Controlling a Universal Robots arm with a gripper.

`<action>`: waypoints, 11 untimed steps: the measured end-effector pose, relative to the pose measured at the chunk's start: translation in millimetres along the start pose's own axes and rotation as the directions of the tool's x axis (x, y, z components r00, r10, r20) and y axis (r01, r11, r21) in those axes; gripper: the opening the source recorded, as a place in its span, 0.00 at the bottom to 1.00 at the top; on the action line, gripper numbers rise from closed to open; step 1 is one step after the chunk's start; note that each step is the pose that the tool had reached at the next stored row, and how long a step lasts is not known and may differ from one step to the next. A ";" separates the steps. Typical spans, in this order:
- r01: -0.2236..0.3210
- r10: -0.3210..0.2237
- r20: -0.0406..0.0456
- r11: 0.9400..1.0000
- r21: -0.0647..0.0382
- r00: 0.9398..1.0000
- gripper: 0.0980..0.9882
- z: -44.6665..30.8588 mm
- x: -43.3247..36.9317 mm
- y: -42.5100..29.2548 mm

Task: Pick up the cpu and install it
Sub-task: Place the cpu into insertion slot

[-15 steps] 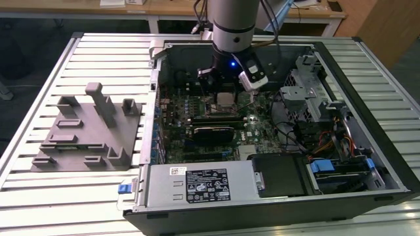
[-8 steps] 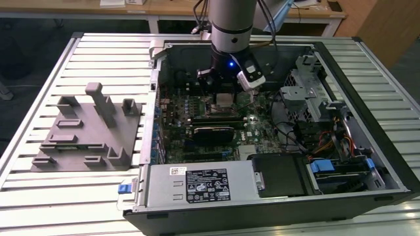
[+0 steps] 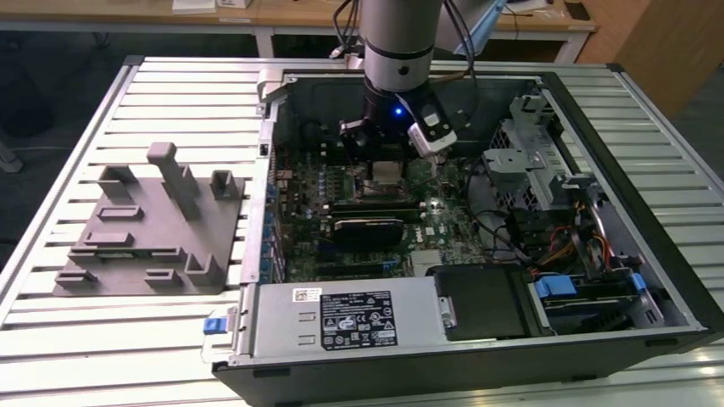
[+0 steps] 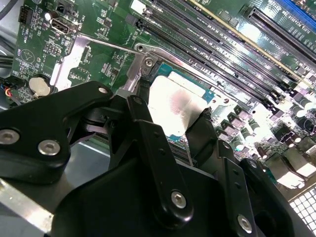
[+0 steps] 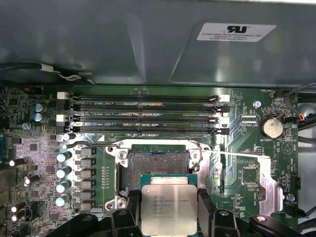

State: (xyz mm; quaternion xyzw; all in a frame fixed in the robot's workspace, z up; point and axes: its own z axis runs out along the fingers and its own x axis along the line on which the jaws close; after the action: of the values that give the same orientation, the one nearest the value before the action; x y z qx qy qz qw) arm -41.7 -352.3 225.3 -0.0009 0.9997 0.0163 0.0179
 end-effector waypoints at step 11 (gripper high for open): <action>-0.003 0.003 0.000 1.000 0.000 1.000 0.50 0.2 0.0 0.0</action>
State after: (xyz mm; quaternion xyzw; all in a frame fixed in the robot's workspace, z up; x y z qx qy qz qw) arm -41.7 -352.3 225.1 0.0008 0.9997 0.0163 0.0179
